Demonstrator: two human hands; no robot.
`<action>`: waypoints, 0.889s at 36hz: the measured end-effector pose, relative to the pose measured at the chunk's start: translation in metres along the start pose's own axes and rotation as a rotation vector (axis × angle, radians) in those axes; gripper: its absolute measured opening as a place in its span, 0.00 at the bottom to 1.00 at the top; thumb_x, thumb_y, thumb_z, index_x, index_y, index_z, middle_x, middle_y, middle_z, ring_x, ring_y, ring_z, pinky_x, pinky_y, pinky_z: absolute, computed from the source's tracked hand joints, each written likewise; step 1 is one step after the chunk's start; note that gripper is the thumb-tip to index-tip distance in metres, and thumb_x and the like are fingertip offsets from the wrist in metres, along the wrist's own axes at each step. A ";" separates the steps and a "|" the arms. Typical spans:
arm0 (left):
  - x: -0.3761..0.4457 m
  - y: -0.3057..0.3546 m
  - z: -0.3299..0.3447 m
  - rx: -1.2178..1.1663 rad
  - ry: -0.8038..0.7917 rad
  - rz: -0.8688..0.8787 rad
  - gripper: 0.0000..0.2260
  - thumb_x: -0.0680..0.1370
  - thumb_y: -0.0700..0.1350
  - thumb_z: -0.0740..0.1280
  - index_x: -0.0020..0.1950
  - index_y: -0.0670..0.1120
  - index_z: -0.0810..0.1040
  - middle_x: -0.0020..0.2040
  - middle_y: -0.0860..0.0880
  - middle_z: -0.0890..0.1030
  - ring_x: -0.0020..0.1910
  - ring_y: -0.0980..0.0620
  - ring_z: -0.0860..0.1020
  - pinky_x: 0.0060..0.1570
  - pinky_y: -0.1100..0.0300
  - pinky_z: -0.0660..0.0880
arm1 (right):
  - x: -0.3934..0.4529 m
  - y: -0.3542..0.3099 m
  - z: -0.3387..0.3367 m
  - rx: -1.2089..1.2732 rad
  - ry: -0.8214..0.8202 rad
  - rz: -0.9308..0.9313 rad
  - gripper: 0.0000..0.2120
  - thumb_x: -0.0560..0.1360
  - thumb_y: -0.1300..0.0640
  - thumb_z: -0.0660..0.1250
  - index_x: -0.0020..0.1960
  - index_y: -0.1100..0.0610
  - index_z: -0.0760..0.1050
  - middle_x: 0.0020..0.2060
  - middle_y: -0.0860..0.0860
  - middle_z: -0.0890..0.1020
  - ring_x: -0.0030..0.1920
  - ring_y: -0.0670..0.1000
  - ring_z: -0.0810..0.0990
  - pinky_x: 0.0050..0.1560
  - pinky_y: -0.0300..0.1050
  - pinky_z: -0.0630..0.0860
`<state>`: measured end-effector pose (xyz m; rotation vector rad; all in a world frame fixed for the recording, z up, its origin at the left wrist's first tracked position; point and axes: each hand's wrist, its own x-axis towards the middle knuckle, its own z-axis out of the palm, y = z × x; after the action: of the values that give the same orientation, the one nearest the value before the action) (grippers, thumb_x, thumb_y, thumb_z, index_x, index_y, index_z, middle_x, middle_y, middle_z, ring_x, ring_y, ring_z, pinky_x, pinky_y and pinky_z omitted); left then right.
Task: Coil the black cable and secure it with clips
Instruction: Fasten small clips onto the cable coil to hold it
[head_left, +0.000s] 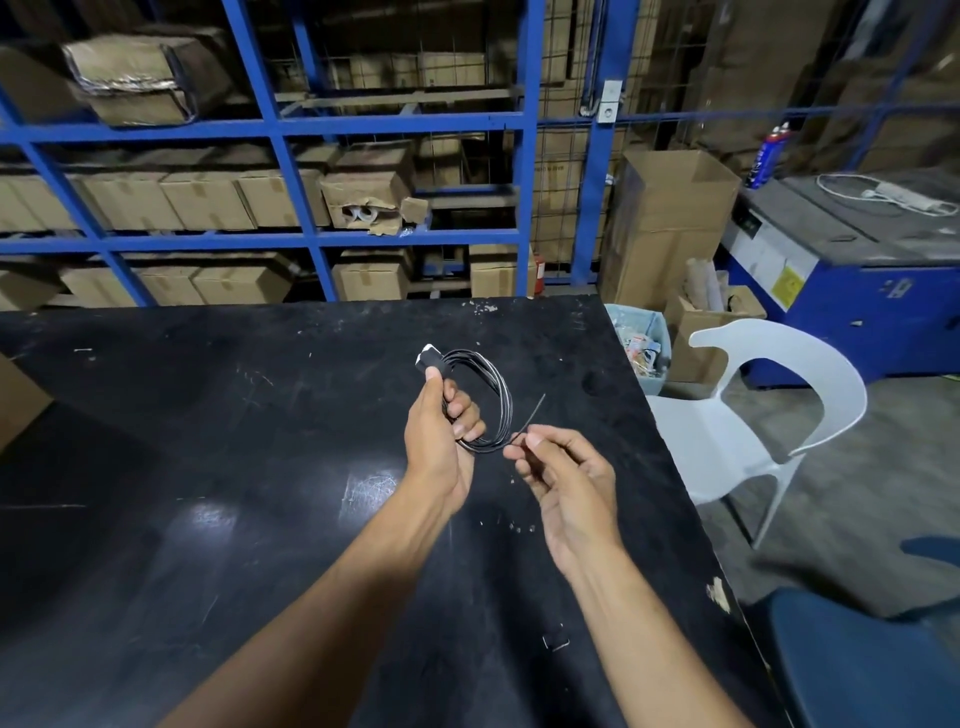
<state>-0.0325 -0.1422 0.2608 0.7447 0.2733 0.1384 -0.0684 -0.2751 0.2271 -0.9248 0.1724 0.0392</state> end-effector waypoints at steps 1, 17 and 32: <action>0.000 0.000 -0.001 -0.010 0.004 -0.003 0.19 0.88 0.52 0.57 0.39 0.48 0.67 0.30 0.54 0.63 0.22 0.59 0.60 0.24 0.65 0.58 | 0.000 0.000 0.001 -0.023 0.005 -0.016 0.04 0.77 0.70 0.72 0.49 0.63 0.84 0.39 0.58 0.88 0.40 0.53 0.88 0.41 0.38 0.82; -0.006 -0.009 0.004 -0.032 0.036 0.011 0.19 0.88 0.51 0.57 0.38 0.48 0.67 0.29 0.54 0.64 0.22 0.58 0.61 0.23 0.65 0.58 | 0.001 0.016 0.015 -0.384 0.173 -0.260 0.04 0.78 0.55 0.75 0.51 0.49 0.88 0.56 0.52 0.88 0.51 0.48 0.87 0.58 0.49 0.82; -0.023 -0.020 0.013 -0.026 0.041 0.028 0.18 0.89 0.50 0.54 0.42 0.45 0.71 0.38 0.47 0.72 0.41 0.49 0.77 0.50 0.55 0.78 | 0.026 -0.008 0.019 -0.258 0.159 -0.395 0.11 0.74 0.69 0.78 0.48 0.53 0.88 0.43 0.52 0.91 0.44 0.47 0.89 0.49 0.37 0.82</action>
<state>-0.0501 -0.1703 0.2608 0.7211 0.2998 0.1841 -0.0394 -0.2661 0.2402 -1.2063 0.1310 -0.3859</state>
